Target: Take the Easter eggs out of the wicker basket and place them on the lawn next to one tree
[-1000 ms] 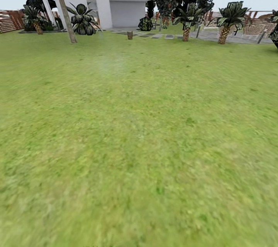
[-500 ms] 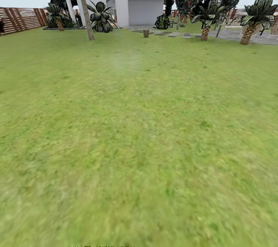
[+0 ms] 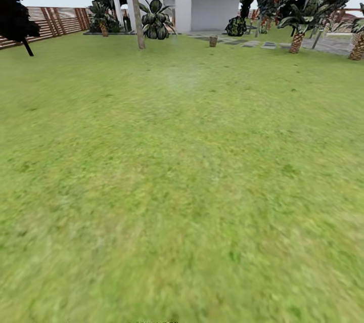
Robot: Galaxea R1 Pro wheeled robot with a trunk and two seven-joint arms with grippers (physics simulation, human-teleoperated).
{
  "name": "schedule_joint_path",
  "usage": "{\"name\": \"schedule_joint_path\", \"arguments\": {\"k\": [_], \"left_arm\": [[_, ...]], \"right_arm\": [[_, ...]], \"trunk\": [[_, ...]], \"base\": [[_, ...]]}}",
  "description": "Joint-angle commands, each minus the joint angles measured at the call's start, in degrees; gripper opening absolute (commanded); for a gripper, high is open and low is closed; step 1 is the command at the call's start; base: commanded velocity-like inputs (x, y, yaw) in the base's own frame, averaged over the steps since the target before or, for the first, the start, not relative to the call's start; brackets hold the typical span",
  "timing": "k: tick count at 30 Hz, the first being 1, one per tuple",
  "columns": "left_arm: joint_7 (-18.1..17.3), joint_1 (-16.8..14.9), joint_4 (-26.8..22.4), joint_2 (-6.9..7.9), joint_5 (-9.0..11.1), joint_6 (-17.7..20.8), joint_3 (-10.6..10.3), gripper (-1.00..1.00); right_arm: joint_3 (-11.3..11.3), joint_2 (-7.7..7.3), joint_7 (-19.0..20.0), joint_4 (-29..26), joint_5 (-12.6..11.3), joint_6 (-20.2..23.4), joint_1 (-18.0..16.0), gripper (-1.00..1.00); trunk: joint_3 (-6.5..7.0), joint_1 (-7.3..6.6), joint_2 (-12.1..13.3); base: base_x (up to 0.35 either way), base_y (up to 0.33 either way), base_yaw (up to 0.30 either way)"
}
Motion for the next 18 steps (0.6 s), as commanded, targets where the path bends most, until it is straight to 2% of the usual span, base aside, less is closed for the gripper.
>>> {"name": "schedule_joint_path", "arguments": {"k": [1,4,10,13,18], "left_arm": [[0.0,0.0,-0.1,0.00,0.0,0.0,0.0,1.00],[0.0,0.0,-0.1,0.00,0.0,0.0,0.0,1.00],[0.0,0.0,-0.1,0.00,0.0,0.0,0.0,1.00],[0.0,0.0,-0.1,0.00,0.0,-0.1,0.0,1.00],[0.0,0.0,-0.1,0.00,0.0,0.0,0.0,1.00]], "right_arm": [[0.0,-0.04,0.0,0.0,0.1,-0.2,0.0,1.00],[-0.1,-0.11,0.0,0.0,0.0,-0.2,0.0,1.00],[-0.2,-0.13,0.3,0.0,-0.2,-0.2,0.0,1.00],[-0.3,-0.13,0.4,0.0,-0.5,0.1,0.0,1.00],[-0.4,-0.08,0.6,0.0,-0.7,0.3,0.0,1.00]], "trunk": [[-0.07,0.00,0.0],[-0.15,0.00,0.0],[-0.17,0.00,0.0],[-0.16,0.00,0.0],[-0.02,0.00,0.0]], "base": [[0.000,0.000,0.242],[0.000,0.000,0.127],[0.000,0.000,0.011],[0.000,0.000,-0.127],[0.000,0.000,-0.249]]}}
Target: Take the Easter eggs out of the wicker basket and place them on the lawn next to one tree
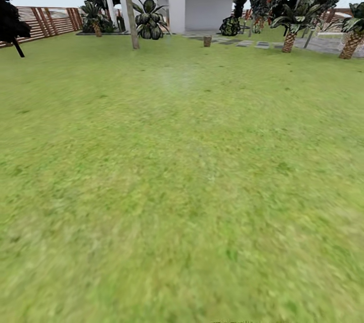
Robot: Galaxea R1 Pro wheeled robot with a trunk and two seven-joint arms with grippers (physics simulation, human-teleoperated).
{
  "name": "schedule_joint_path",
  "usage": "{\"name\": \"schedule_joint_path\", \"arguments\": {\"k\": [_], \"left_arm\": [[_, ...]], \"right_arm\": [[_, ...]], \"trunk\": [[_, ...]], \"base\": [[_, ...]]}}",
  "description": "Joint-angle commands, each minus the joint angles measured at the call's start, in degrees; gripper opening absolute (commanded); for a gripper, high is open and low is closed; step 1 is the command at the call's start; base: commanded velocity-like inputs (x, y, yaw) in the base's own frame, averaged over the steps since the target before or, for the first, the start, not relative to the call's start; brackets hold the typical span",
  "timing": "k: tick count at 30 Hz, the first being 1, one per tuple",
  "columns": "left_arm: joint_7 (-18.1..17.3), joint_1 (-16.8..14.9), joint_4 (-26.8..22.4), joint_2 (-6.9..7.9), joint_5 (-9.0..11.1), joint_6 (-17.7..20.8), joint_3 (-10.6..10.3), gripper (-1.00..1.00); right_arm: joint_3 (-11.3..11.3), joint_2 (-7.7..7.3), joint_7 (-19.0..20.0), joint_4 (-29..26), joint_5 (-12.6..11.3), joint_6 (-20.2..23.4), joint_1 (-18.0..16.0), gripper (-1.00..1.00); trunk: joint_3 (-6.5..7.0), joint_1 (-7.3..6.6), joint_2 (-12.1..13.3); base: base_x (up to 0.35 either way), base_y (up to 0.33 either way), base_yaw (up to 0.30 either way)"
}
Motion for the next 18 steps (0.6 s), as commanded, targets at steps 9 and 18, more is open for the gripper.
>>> {"name": "schedule_joint_path", "arguments": {"k": [9,18], "left_arm": [[0.0,0.0,-0.1,0.00,0.0,0.0,0.0,1.00],[0.0,0.0,-0.1,0.00,0.0,0.0,0.0,1.00]], "right_arm": [[0.0,0.23,0.0,0.1,0.2,-0.4,0.0,1.00],[0.2,0.42,0.0,0.1,0.5,-0.7,0.0,1.00]], "trunk": [[0.27,0.00,0.0],[0.75,0.00,0.0]], "base": [[0.000,0.000,-0.259],[0.000,0.000,-0.081]]}}
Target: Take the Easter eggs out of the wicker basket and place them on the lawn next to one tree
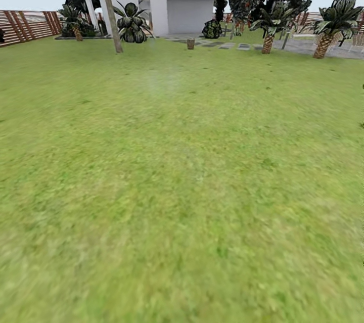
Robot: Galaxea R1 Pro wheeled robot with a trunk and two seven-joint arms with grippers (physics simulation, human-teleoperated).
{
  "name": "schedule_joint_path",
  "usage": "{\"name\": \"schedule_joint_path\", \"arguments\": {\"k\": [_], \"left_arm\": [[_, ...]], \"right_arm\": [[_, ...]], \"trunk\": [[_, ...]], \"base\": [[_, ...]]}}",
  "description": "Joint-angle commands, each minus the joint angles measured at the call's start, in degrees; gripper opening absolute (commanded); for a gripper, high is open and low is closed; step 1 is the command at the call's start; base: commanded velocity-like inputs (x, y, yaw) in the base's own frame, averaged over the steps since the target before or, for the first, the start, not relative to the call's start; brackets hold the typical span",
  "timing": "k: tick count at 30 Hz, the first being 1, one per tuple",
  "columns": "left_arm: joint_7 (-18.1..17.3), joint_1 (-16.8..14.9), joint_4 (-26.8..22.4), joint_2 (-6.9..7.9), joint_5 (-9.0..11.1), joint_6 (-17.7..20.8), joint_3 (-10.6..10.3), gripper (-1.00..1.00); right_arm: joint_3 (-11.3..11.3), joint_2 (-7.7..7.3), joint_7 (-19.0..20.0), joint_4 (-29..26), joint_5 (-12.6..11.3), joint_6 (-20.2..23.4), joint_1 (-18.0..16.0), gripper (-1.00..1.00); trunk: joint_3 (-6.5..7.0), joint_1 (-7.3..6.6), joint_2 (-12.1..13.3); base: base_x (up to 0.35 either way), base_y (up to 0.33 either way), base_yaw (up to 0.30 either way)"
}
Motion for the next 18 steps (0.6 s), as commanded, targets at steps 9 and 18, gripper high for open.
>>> {"name": "schedule_joint_path", "arguments": {"k": [9,18], "left_arm": [[0.0,0.0,-0.1,0.00,0.0,0.0,0.0,1.00],[0.0,0.0,-0.1,0.00,0.0,0.0,0.0,1.00]], "right_arm": [[0.0,0.02,0.0,0.1,0.1,-0.2,0.0,1.00],[0.0,0.06,0.0,0.1,0.1,-0.2,0.0,1.00]], "trunk": [[0.76,0.00,0.0],[1.55,0.00,0.0]], "base": [[0.000,0.000,-0.102],[0.000,0.000,-0.093]]}}
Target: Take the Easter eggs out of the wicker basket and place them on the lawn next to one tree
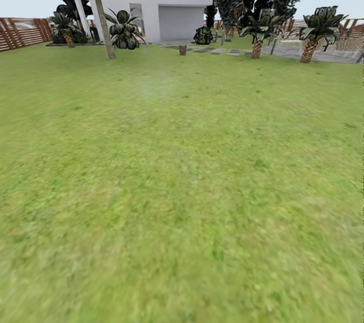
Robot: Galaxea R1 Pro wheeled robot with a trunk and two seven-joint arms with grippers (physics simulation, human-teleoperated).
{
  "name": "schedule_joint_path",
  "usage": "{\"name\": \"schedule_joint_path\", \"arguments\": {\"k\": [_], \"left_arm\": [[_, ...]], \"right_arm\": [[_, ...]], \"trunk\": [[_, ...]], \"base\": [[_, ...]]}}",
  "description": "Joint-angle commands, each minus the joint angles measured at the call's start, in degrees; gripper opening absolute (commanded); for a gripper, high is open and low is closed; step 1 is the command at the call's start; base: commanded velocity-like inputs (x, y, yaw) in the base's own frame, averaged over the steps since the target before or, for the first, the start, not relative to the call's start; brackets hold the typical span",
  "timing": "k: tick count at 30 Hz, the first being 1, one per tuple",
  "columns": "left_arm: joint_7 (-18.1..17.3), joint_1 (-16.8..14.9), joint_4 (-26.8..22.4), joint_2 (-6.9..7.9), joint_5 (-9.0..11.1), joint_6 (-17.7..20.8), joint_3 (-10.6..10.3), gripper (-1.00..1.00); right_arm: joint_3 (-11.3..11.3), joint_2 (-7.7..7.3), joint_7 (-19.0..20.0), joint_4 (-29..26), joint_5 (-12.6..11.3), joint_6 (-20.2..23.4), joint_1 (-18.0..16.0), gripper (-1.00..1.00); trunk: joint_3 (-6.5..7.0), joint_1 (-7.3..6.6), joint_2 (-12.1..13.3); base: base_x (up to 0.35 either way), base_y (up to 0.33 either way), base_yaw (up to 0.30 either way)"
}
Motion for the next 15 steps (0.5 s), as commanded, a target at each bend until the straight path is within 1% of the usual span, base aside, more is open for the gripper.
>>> {"name": "schedule_joint_path", "arguments": {"k": [1,15], "left_arm": [[0.0,0.0,-0.1,0.00,0.0,0.0,0.0,1.00],[0.0,0.0,-0.1,0.00,0.0,0.0,0.0,1.00]], "right_arm": [[0.0,0.00,0.0,0.1,0.1,-0.2,0.0,1.00],[0.0,0.00,0.0,0.1,0.1,-0.2,0.0,1.00]], "trunk": [[0.06,0.00,0.0],[1.28,0.00,0.0]], "base": [[0.000,0.000,-0.073],[0.000,0.000,-0.060]]}}
